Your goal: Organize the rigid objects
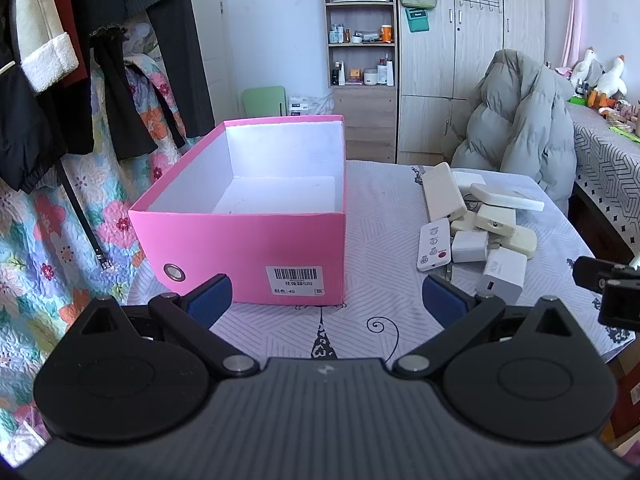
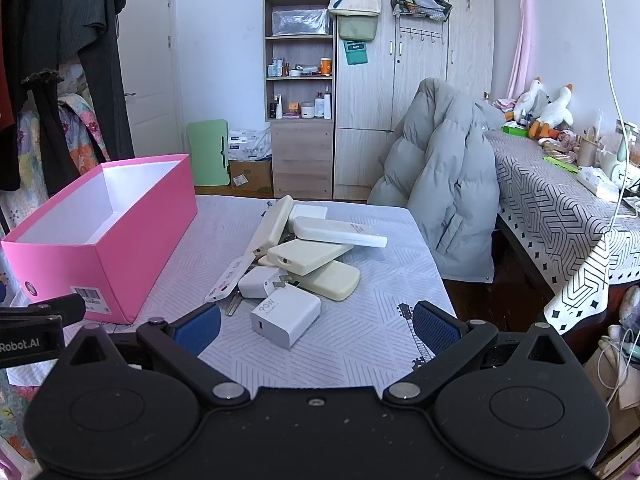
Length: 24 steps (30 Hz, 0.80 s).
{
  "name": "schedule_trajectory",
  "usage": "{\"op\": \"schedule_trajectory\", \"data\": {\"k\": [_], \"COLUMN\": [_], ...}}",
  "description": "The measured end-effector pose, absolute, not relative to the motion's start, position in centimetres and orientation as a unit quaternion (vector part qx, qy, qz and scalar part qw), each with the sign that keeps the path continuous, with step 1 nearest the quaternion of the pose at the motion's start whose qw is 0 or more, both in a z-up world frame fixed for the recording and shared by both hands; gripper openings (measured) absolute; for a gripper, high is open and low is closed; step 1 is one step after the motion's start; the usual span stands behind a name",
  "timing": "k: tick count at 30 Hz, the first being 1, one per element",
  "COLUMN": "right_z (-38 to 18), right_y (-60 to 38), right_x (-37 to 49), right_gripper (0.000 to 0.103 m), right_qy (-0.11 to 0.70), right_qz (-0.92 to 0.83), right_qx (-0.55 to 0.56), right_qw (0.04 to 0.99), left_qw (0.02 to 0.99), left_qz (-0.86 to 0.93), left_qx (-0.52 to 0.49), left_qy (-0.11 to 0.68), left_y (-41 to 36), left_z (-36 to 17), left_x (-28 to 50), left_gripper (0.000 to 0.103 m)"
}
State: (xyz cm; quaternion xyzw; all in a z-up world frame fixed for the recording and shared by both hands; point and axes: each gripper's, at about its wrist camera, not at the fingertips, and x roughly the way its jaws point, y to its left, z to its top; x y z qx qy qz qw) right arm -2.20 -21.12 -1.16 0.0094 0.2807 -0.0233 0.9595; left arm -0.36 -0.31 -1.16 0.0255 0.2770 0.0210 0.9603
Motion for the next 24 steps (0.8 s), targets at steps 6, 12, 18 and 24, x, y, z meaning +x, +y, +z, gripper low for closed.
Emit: {"op": "schedule_trajectory", "data": {"k": [6, 12, 18, 24], "right_z": [-1.3, -1.2, -1.3, -1.6], "right_y": [-21.0, -21.4, -21.8, -22.1], "right_x": [-2.2, -2.0, -2.0, -2.0], "right_gripper": [0.103, 0.103, 0.103, 0.103], "right_qy": [0.286, 0.286, 0.288, 0.290], "right_qz": [-0.024, -0.032, -0.046, -0.050], "right_qx": [0.007, 0.007, 0.002, 0.003], "right_qw": [0.958, 0.958, 0.957, 0.956], "left_qw": [0.960, 0.960, 0.960, 0.960], "left_qz": [0.020, 0.021, 0.018, 0.014], "left_qx": [0.022, 0.023, 0.024, 0.025], "left_qy": [0.279, 0.278, 0.278, 0.278], "left_y": [-0.3, -0.2, -0.3, -0.5], "left_z": [-1.1, -1.1, -1.2, -1.3], "left_x": [-0.3, -0.2, -0.2, -0.2], "left_gripper": [0.103, 0.103, 0.103, 0.103]}}
